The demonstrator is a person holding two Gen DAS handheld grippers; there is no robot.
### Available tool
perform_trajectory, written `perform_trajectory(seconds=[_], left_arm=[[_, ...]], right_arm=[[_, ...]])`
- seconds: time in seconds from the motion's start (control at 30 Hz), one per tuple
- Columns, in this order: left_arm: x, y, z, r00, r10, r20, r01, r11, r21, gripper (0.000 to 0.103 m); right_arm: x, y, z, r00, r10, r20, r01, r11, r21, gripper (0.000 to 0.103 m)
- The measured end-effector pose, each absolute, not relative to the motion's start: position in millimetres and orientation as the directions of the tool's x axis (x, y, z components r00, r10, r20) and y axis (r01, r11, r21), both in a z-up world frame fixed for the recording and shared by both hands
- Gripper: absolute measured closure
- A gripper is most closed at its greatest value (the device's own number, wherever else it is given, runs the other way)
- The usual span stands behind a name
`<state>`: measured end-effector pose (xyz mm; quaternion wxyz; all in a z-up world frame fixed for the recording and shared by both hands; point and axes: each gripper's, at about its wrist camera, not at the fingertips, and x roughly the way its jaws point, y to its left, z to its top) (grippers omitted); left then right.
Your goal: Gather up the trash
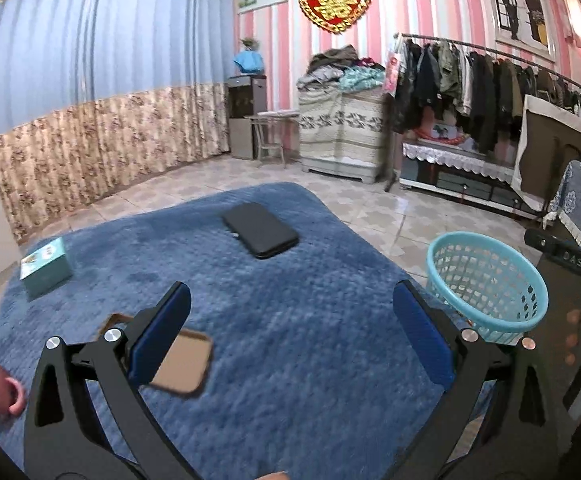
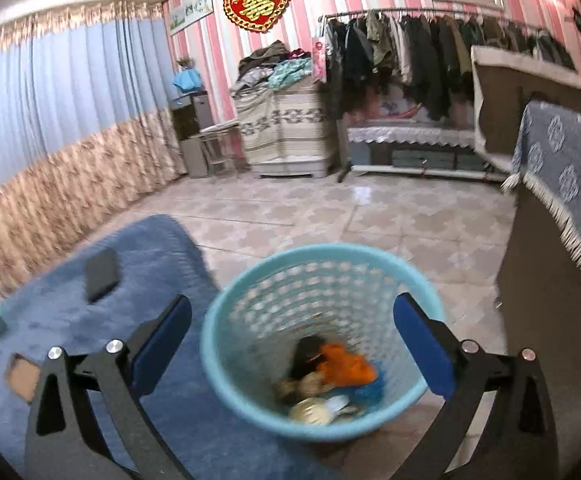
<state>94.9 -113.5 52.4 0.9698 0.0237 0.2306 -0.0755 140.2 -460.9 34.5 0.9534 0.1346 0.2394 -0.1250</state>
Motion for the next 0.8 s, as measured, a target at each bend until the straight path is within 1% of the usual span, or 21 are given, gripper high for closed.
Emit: perform_trajectory(seconds=[0.13, 0.4, 0.57, 0.63, 0.7, 0.8], left_arm=[[75, -99, 54, 0.886, -0.132, -0.443, 0.141, 0.990, -0.014, 0.005], [40, -75, 45, 0.885, -0.135, -0.446, 0.128, 0.991, -0.047, 0.005], [22, -60, 40, 0.893, -0.111, -0.436, 0.097, 0.994, -0.054, 0.005], [15, -56, 38, 0.898, -0.099, -0.429, 0.086, 0.995, -0.049, 0.005], [11, -53, 38, 0.901, -0.096, -0.424, 0.084, 0.995, -0.047, 0.005], [9, -51, 35, 0.905, -0.090, -0.417, 0.079, 0.996, -0.044, 0.005]], right_arm=[[117, -433, 31, 0.862, -0.122, -0.493, 0.260, 0.940, 0.222, 0.004], [72, -373, 25, 0.881, -0.087, -0.465, 0.180, 0.970, 0.161, 0.004], [52, -352, 17, 0.887, -0.061, -0.457, 0.143, 0.979, 0.145, 0.004], [47, -342, 17, 0.894, -0.048, -0.446, 0.113, 0.986, 0.121, 0.004], [43, -329, 21, 0.909, -0.042, -0.415, 0.081, 0.994, 0.075, 0.004], [39, -319, 23, 0.918, -0.018, -0.397, 0.046, 0.997, 0.061, 0.004]])
